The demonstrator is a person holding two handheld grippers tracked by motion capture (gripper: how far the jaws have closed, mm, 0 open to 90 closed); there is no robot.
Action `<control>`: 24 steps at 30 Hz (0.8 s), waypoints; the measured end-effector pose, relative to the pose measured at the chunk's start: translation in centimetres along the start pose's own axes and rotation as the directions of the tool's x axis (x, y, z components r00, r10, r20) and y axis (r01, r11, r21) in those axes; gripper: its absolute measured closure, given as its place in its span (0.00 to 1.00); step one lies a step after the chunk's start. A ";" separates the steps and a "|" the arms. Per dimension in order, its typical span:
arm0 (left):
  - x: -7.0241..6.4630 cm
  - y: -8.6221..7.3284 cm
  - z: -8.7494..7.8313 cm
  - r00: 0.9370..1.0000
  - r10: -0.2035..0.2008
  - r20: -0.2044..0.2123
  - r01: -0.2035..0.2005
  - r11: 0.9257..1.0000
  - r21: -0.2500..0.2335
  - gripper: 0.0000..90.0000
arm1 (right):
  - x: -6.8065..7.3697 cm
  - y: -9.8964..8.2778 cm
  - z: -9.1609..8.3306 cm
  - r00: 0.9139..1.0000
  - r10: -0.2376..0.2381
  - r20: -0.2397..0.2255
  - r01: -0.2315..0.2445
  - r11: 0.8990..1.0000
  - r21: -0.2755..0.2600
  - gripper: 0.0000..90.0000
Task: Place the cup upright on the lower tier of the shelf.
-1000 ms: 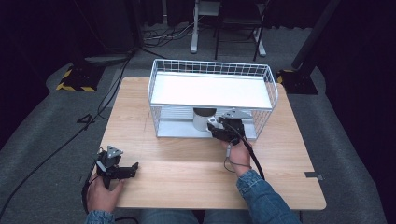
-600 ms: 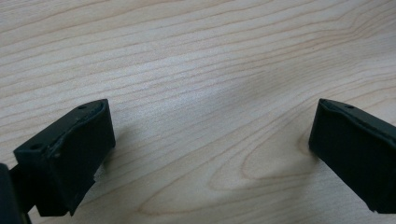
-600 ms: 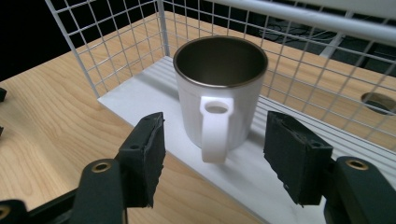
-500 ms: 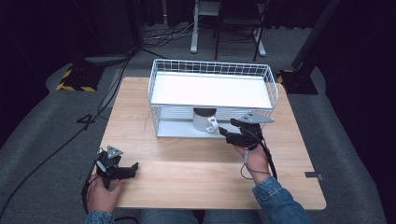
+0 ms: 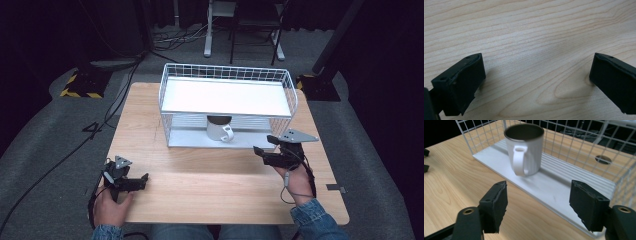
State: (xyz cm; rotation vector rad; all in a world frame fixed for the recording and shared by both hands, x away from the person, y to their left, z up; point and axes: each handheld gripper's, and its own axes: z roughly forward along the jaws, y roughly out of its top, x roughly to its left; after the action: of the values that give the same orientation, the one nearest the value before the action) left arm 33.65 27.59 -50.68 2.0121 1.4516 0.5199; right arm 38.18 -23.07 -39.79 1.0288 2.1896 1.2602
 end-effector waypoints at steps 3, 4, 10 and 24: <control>0.0 0.0 0.0 1.000 -0.001 0.000 0.001 1.000 -0.001 0.01 | -0.5 -0.7 -0.6 1.000 0.000 0.006 0.000 1.000 0.022 0.30; 0.0 0.0 0.0 1.000 0.000 0.000 0.000 1.000 0.000 0.01 | -0.7 -0.9 -0.9 1.000 0.000 0.007 0.000 0.999 0.036 0.28; 0.0 0.0 0.0 1.000 0.000 0.000 0.000 1.000 0.000 0.01 | -1.8 -2.5 -1.8 1.000 0.021 0.019 -0.023 0.997 0.076 0.20; 0.0 0.0 0.0 1.000 0.000 0.000 0.000 1.000 0.000 0.01 | -3.8 -7.3 -2.1 0.992 0.112 0.057 -0.121 0.969 0.217 0.17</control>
State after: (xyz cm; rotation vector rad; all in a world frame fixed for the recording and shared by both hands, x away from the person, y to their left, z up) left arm 33.65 27.59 -50.68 2.0120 1.4515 0.5203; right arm 36.33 -29.51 -45.06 1.2758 2.3015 1.0476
